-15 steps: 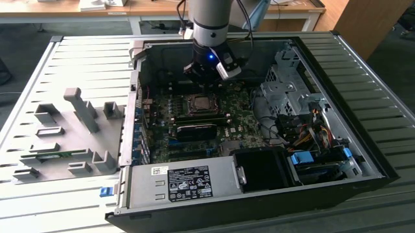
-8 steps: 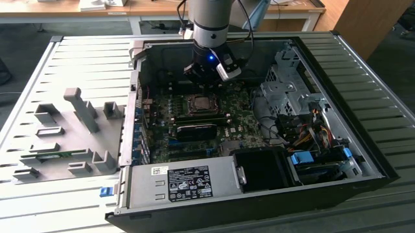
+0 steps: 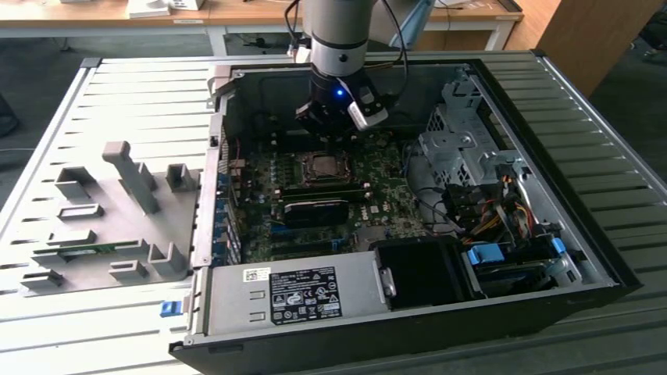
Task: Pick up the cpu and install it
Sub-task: 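Install the first cpu locking lever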
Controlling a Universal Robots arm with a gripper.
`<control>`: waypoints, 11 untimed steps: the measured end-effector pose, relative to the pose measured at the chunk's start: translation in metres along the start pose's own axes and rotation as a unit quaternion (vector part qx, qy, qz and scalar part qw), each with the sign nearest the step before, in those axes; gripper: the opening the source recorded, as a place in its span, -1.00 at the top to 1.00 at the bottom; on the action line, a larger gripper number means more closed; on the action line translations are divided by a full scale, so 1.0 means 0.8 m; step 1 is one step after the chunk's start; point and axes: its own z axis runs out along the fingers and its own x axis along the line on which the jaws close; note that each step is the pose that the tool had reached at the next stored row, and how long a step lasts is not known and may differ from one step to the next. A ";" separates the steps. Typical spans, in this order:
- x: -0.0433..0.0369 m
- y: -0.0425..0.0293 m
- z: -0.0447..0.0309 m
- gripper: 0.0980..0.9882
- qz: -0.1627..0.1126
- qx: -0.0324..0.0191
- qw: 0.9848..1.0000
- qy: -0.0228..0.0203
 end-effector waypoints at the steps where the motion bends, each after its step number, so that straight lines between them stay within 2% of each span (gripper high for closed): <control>1: 0.000 0.0000 0.0004 0.98 0.000 0.001 1.000 0.000; 4: -0.001 -0.0002 0.0018 0.98 0.000 0.004 1.000 0.000; 11: -0.003 -0.0001 0.0049 0.98 0.000 0.005 1.000 0.000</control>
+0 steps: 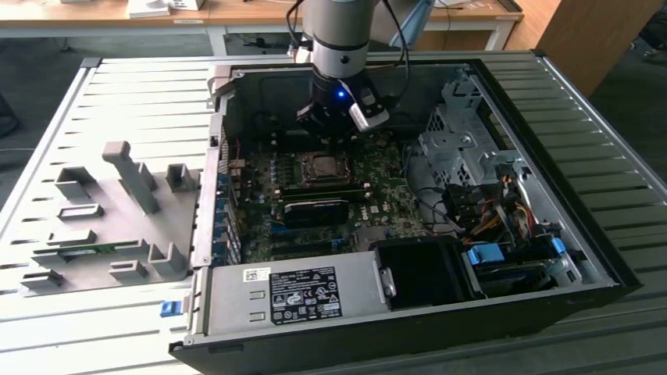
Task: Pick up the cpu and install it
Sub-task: 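Install the first cpu locking lever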
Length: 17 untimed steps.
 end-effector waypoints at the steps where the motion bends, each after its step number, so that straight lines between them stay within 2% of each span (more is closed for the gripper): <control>1: 0.000 0.0001 0.0001 0.98 0.000 -0.001 1.000 0.000; 6: -0.001 0.0010 -0.0027 0.98 0.000 -0.009 1.000 -0.001; 11: 0.000 0.0009 -0.0206 0.98 0.000 -0.008 1.000 0.000; 17: 0.000 -0.0015 -0.0209 0.98 0.000 -0.008 1.000 0.000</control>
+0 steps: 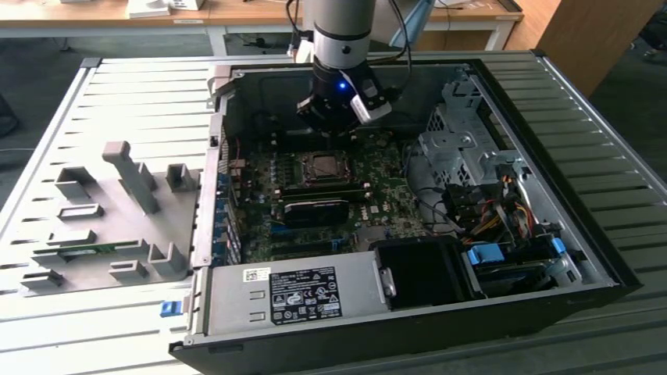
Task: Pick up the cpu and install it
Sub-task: 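Install the first cpu locking lever, then install the second cpu locking lever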
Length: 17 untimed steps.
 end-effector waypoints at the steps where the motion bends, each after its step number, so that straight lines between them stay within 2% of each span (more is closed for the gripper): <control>1: 0.000 -0.0002 0.0001 0.98 0.000 0.000 1.000 0.000; 17: 0.000 -0.0066 -0.0002 0.98 0.000 0.000 1.000 0.000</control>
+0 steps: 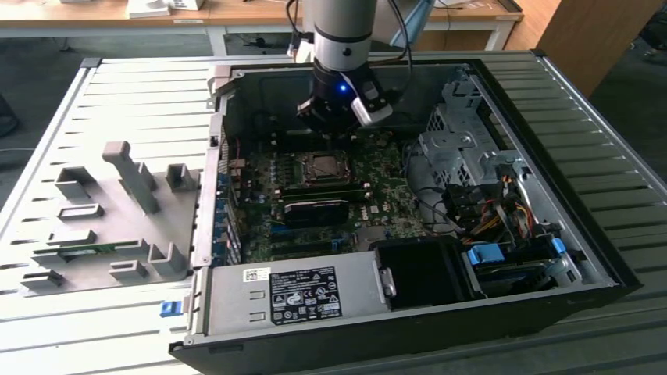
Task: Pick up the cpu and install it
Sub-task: 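Install the second cpu locking lever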
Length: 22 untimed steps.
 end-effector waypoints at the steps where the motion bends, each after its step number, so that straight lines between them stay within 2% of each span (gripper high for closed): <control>1: 0.000 -0.0007 0.0000 0.98 0.000 0.000 1.000 0.000; 10: 0.000 -0.0079 -0.0005 0.98 0.000 0.000 1.000 0.000; 13: 0.000 -0.0080 -0.0040 0.98 0.000 0.000 1.000 0.000; 16: 0.000 -0.0077 -0.0143 0.98 0.000 0.000 1.000 0.000; 21: 0.000 -0.0067 -0.0398 0.98 0.000 0.000 1.000 0.000; 22: 0.000 -0.0068 -0.0412 0.98 0.000 0.001 1.000 0.000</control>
